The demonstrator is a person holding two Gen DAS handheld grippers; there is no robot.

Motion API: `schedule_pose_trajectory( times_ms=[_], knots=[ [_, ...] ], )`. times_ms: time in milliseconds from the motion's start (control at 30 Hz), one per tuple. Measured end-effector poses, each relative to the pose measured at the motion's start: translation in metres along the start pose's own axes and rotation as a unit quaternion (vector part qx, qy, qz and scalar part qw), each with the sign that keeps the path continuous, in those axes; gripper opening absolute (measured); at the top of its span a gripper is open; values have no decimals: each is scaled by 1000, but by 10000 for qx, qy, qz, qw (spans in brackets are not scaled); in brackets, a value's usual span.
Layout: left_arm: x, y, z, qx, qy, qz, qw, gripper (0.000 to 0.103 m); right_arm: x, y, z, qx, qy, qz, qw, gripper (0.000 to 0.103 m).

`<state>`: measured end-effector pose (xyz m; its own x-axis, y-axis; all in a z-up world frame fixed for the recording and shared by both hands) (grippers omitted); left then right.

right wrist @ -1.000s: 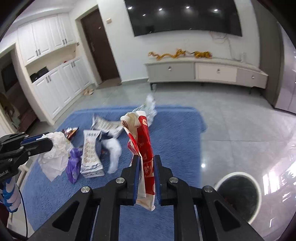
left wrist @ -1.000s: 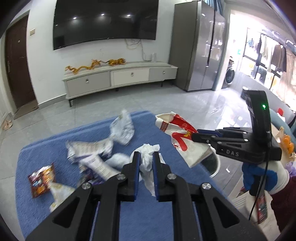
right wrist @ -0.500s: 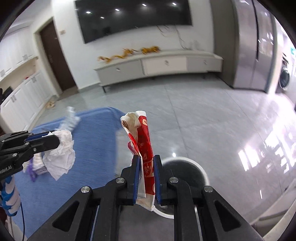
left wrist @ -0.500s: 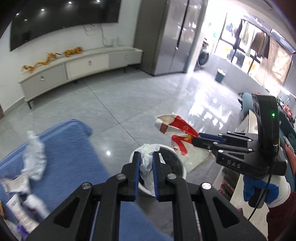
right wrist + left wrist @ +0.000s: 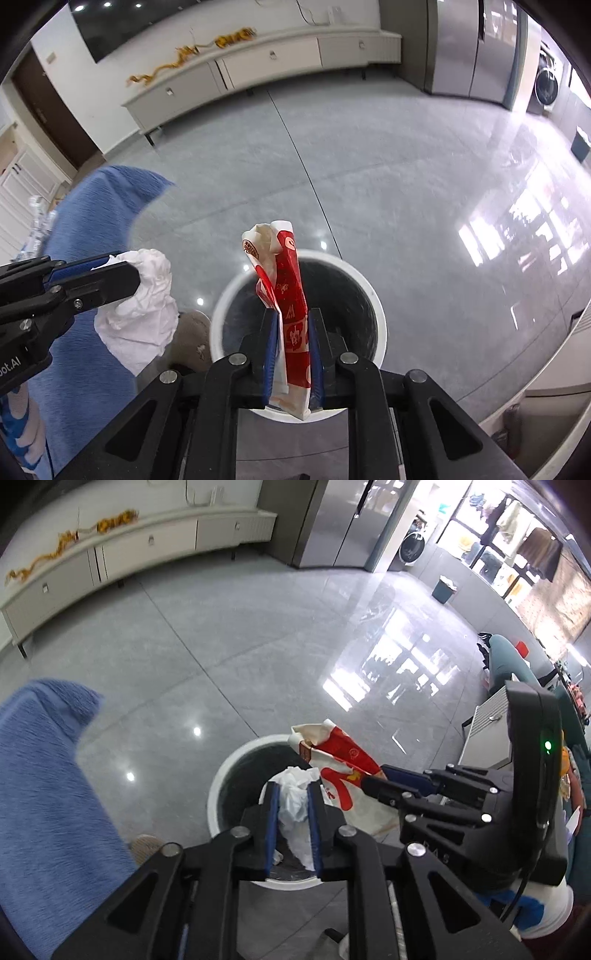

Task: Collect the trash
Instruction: 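Carry both items over the white bin and open both grippers, then move both open grippers back over the remaining trash on the rug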

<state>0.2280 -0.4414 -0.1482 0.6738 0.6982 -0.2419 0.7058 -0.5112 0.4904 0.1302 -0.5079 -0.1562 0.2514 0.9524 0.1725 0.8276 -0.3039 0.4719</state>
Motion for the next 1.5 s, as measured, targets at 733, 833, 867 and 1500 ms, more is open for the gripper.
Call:
schedule_pose_trajectory(
  times_ms=[733, 833, 867, 1500],
  knots=[
    [27, -12, -44, -337, -248, -507, 9978, 45, -15, 5, -7, -204, 139, 334, 9991, 31],
    [32, -15, -68, -492, -189, -516, 9973, 45, -10, 7, -13, -268, 187, 371, 9988, 31],
    [34, -17, -78, -563, -143, -504, 9970, 45, -7, 8, -18, -302, 198, 364, 9987, 31],
    [45, -46, -282, -2206, 610, -214, 9732, 45, 82, 10, -212, -1819, 407, -495, 9812, 46]
  ],
)
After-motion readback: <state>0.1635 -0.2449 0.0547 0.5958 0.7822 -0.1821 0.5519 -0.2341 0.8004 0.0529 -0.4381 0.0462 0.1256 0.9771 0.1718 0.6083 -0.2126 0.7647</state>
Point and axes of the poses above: each gripper's, at about its wrist camera, not at the fingertips, and z roughly the way its jaws point, x to its left, y to its top, the point moved 2 cm from there along z, roughly the way its jaws point, and after that the axes turned 3 degrees about -x, right-handed, at the moved point
